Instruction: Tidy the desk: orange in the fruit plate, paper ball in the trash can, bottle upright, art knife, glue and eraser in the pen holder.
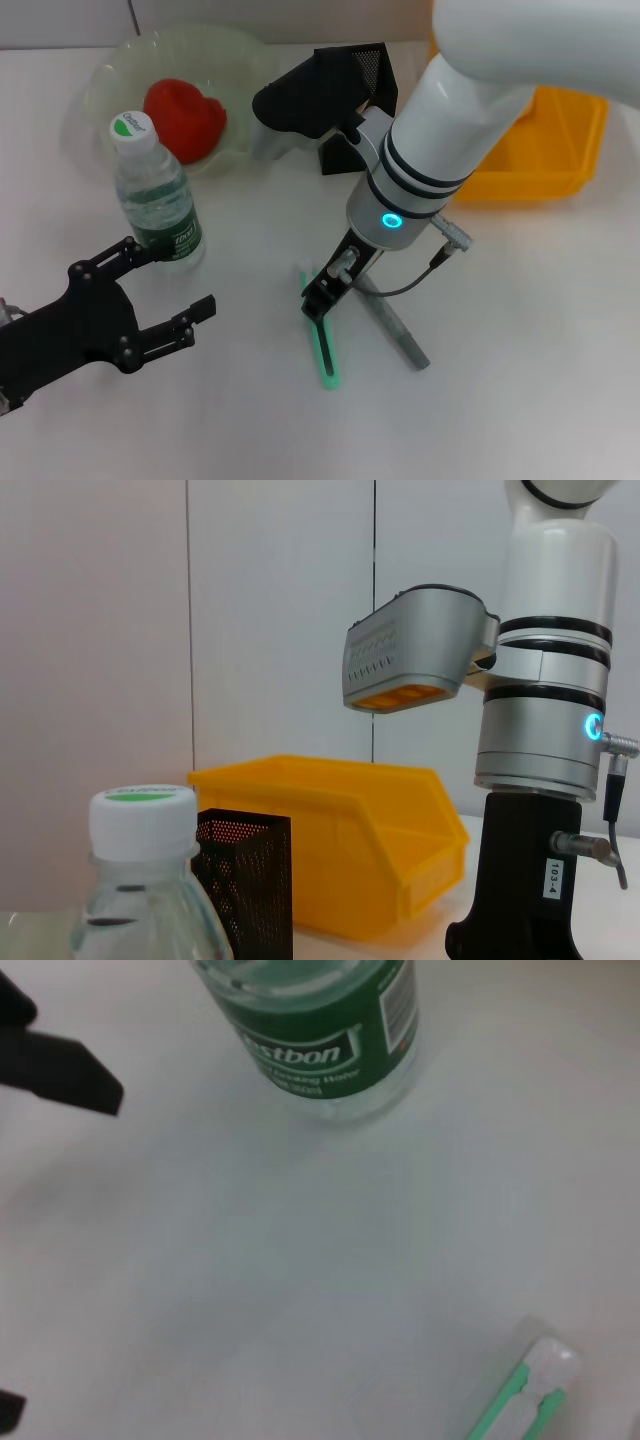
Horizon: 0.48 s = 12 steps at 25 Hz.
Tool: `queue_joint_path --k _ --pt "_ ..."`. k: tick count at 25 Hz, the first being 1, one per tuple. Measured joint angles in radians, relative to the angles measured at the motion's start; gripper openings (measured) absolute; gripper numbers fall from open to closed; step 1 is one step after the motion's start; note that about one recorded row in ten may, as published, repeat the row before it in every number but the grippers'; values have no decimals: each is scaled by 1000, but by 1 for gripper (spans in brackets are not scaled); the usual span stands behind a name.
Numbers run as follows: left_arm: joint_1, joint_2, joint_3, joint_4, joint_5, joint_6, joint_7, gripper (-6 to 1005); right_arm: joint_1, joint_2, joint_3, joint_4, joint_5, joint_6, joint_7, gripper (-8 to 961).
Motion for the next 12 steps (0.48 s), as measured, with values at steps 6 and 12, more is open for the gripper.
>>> queue_joint_path --k 6,12 --pt "-1 0 4 0 0 0 2 813 6 0 35 33 30 5 0 305" --pt "-5 0 5 -3 0 -1 3 813 10 0 37 41 26 7 0 308"
